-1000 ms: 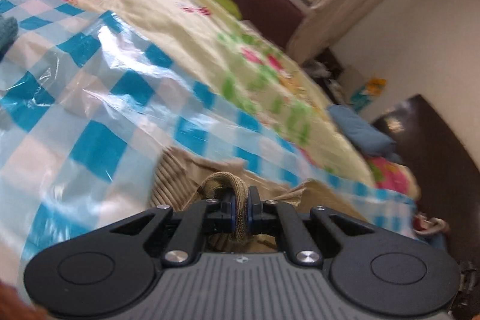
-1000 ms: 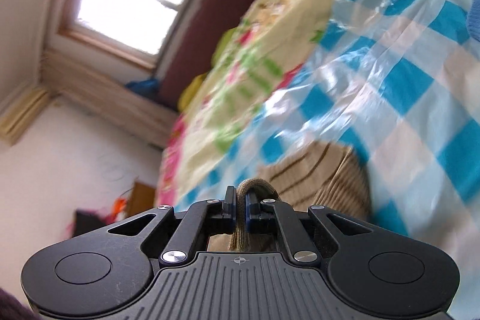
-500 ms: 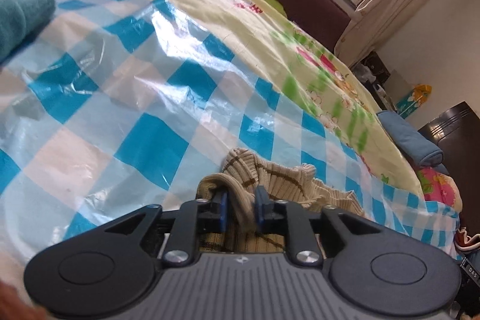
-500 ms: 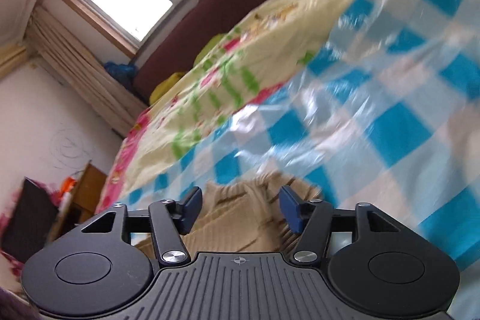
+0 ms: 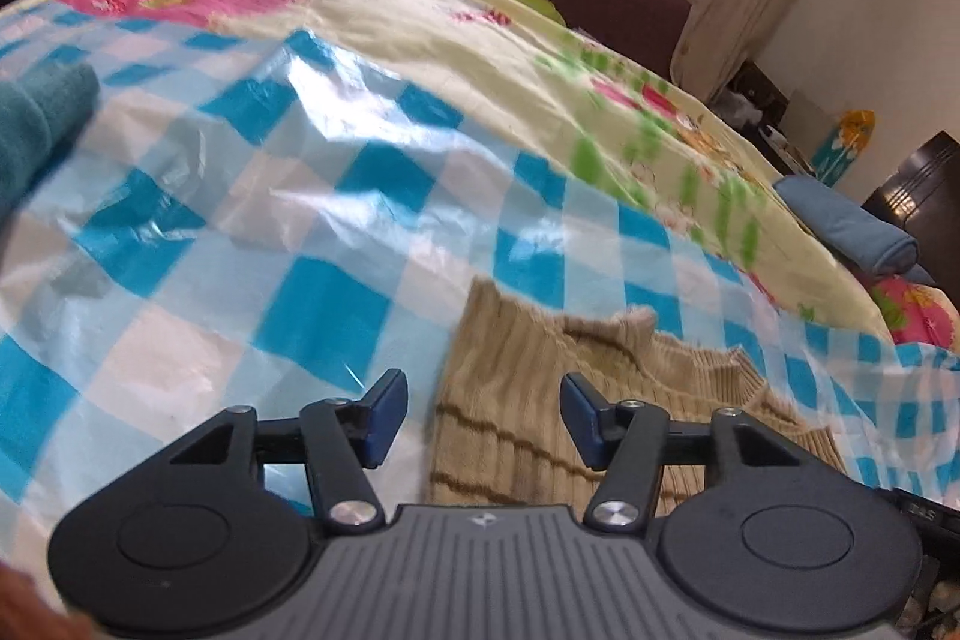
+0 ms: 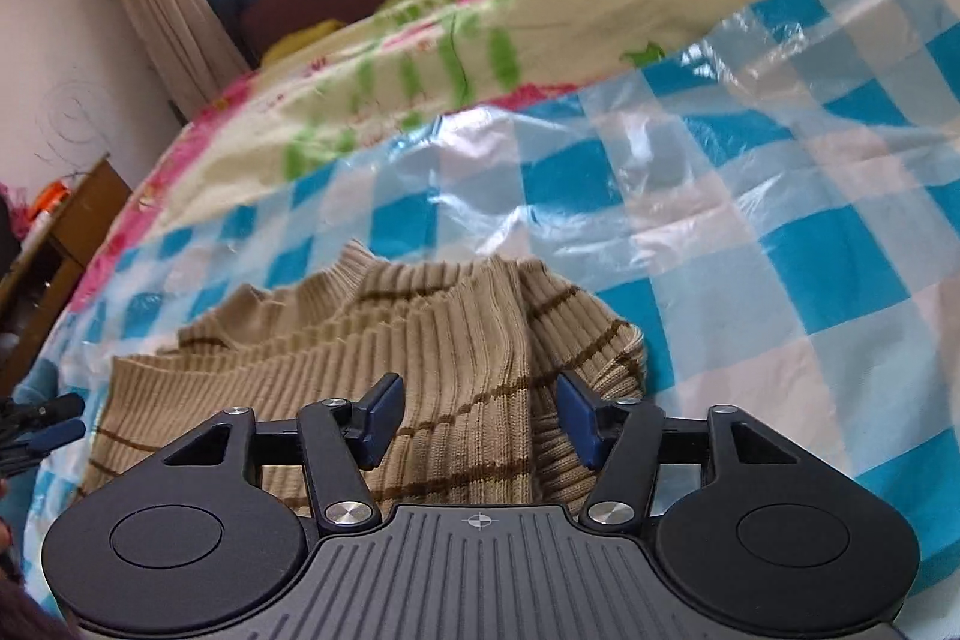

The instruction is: Fold small clothes

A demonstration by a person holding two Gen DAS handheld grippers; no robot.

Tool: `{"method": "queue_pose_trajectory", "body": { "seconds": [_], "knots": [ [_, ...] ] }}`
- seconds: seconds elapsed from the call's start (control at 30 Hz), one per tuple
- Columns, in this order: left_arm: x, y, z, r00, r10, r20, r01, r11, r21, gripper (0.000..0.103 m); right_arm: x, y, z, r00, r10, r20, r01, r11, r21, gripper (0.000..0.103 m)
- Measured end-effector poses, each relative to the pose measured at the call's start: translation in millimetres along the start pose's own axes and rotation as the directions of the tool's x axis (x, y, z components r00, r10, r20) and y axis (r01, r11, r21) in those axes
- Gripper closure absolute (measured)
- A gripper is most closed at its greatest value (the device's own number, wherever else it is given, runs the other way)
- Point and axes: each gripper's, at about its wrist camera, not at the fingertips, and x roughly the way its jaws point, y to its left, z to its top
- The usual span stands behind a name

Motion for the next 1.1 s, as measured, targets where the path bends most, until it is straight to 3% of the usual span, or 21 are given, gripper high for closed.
{"method": "queue_pose_trajectory", "body": {
  "seconds": [0.03, 0.1, 0.2, 0.3, 0.43, 0.6, 0.73, 0.97, 1.1],
  "knots": [
    [3.9, -1.0, -2.4, 1.000, 0.000, -0.009, 0.000, 1.000, 0.003, 0.043, 1.3, -0.1, 0.3, 1.000, -0.009, -0.004, 0.009, 1.000, -0.001, 0.087],
    [13.5, -5.5, -6.5, 0.999, 0.031, -0.037, -0.029, 0.999, 0.032, 0.048, -1.0, -0.1, 1.1, 1.000, -0.012, -0.001, 0.012, 1.000, 0.003, 0.094],
    [19.3, -10.4, -10.0, 0.998, 0.040, -0.051, -0.036, 0.997, 0.061, 0.072, -18.0, -4.8, 5.8, 0.999, 0.012, 0.047, -0.014, 0.999, 0.038, 0.096],
    [12.9, -14.4, -8.1, 1.000, 0.002, -0.026, 0.000, 0.998, 0.058, 0.080, -39.2, -10.0, 10.3, 0.994, 0.037, 0.100, -0.044, 0.997, 0.062, 0.097],
    [11.9, -18.1, -5.1, 1.000, 0.007, 0.015, -0.008, 0.997, 0.075, 0.084, -52.3, -21.9, 10.8, 0.985, 0.038, 0.169, -0.058, 0.992, 0.112, 0.097],
    [37.4, -5.4, -9.2, 0.997, 0.080, -0.012, -0.079, 0.995, 0.069, 0.084, -11.8, -35.3, -1.9, 0.990, -0.101, 0.101, 0.091, 0.991, 0.102, 0.098],
    [26.3, -5.0, -7.3, 0.997, 0.078, 0.008, -0.078, 0.994, 0.081, 0.085, -12.6, -27.3, -8.8, 0.986, -0.116, 0.118, 0.112, 0.993, 0.041, 0.098],
    [10.8, -5.7, 8.2, 0.995, 0.075, 0.061, -0.080, 0.993, 0.086, 0.086, -29.9, -17.3, 6.0, 0.981, -0.079, 0.178, 0.076, 0.997, 0.024, 0.098],
    [7.0, 0.3, 5.3, 0.995, 0.084, 0.053, -0.087, 0.995, 0.049, 0.086, -3.9, -22.8, 2.0, 0.988, -0.140, 0.060, 0.138, 0.990, 0.031, 0.092]
  ]
}}
